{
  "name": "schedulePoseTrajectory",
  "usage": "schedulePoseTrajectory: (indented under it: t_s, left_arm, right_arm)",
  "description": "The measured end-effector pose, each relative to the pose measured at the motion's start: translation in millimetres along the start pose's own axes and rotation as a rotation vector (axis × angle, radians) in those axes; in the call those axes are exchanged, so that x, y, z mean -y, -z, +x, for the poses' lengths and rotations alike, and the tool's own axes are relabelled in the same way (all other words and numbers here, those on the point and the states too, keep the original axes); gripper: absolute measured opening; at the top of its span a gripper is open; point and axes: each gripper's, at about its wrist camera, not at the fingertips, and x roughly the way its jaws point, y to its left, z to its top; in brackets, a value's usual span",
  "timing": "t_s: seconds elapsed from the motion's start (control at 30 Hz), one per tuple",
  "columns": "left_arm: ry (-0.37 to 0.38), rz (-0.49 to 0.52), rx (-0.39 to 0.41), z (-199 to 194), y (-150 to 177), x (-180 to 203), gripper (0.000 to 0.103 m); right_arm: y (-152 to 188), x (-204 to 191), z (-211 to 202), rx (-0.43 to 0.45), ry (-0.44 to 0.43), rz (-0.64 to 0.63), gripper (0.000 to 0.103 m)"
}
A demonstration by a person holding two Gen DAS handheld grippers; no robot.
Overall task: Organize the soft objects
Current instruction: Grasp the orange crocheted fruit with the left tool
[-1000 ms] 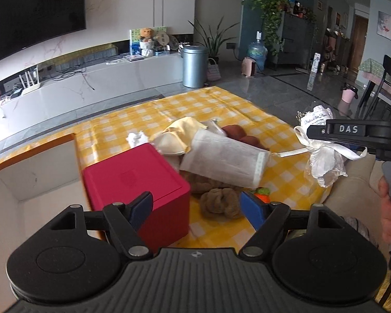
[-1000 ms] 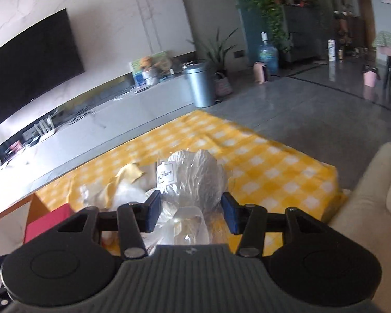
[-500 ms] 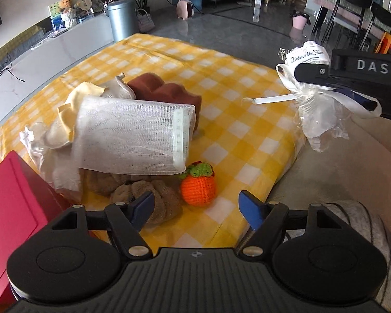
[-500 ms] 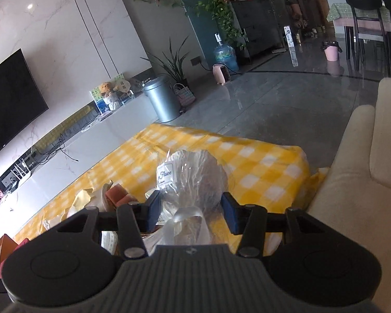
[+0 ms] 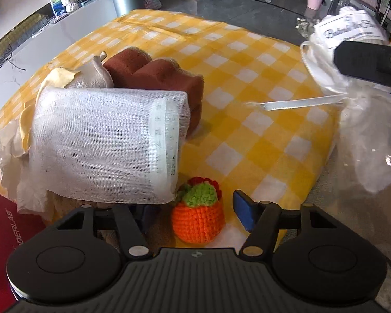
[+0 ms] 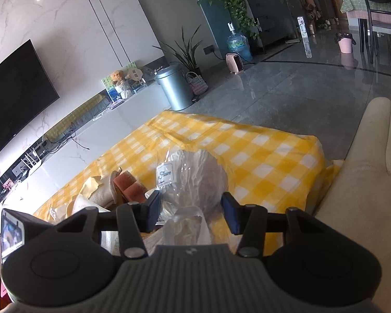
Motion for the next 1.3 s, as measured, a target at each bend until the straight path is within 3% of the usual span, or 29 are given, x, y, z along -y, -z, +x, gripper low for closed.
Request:
schedulePoseTrajectory:
  t_s: [0.1,0.17,0.37,0.57,0.87,1.03,1.2,1.3]
  left_arm:
    - [0.041,-0.055,-0.011,4,1,-8,0.051]
    - [0.043,-0.060,-0.019,3,0,-9,0.048]
    - [0.100,-0.088,-0.026,-10,8,-13,0.047]
    - [0.213,-0.205,-0.026,-36,21,-28,0.047]
    - [0.237,-0.213,0.061,-97,31,-35,0.047]
    - [0.200,-0.283,0.156,-149,38,-58,0.047]
    - [0.024,-0.349,0.256,-205,61,-91,0.047]
    - [-0.045,-0.426,0.325,-233,84,-118,0.047]
  right_arm:
    - [1,0,2,-0.013,-0.003,0.001,0.050]
    - [2,0,2,-0.015,-0.003,0.001,0.050]
    - [3,0,2,-0.018,-0.003,-0.002,0.050]
    - [4,-2,5,-0.042,-0.010,-0.010,0.050]
    - [5,-2,5,-0.047,-0.027,-0.018,0.050]
    - [5,-8,-1,-0.039,-0.069,-0.036,0.050]
    - [6,-21,-10,-0.065,-0.193,-0.037,0.050]
    - [6,-39,-20,-0.067,-0.292,-0.046,0.050]
